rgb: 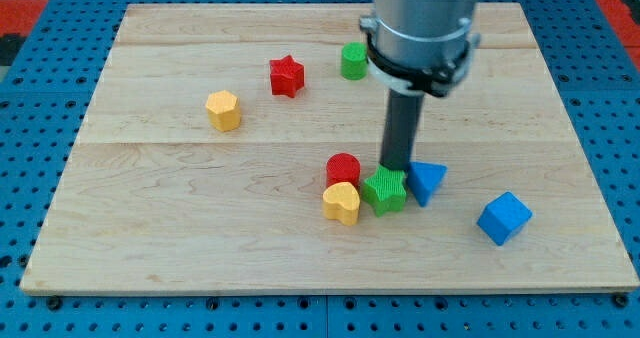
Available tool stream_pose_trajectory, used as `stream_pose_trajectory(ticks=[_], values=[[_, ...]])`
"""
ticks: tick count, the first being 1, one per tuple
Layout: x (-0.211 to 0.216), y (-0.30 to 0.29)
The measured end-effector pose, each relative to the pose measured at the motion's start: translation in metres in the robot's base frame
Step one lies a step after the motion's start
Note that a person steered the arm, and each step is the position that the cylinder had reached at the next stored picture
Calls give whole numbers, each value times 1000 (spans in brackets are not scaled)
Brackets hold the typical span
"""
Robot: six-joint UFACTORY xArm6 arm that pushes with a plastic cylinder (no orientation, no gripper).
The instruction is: Slide the red circle and the green star closer to the blue triangle
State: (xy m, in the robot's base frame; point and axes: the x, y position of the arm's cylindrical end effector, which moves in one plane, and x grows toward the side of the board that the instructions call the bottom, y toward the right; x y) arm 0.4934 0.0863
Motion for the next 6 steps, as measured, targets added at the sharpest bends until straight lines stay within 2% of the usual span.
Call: stream_pose_trajectory(ticks=[1,2,3,5,6], values=[[-8,32],[-2,35],[-33,25],[-40,-116],[-10,-79]])
